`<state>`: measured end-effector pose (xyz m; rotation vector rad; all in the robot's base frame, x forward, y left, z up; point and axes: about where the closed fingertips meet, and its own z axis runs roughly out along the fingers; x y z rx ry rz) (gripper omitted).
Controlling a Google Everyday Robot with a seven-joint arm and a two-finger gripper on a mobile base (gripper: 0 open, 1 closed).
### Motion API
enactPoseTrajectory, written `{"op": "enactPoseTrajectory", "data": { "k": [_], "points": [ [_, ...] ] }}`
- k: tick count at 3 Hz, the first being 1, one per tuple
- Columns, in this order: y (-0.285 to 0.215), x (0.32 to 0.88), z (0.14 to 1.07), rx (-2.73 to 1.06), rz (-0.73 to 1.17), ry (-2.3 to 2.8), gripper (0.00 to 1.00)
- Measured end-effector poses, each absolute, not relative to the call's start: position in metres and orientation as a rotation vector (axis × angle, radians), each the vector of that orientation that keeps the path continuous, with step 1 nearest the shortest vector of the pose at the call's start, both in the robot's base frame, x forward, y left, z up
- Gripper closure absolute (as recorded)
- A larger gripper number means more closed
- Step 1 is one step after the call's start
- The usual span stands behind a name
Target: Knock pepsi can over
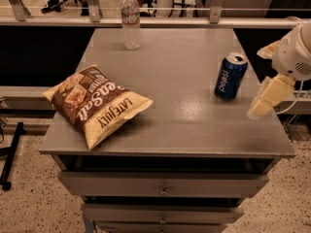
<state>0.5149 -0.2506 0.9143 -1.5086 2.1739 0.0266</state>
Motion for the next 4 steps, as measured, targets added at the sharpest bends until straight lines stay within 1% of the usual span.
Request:
{"op": "enactPoseTrajectory", "data": {
  "k": [1,4],
  "points": [
    [-0.245,0.535,0.901,-1.452,0.086,2.08,0.0],
    [-0.2,0.572,0.873,-1.223,0.427,1.881,0.0]
  ]
}}
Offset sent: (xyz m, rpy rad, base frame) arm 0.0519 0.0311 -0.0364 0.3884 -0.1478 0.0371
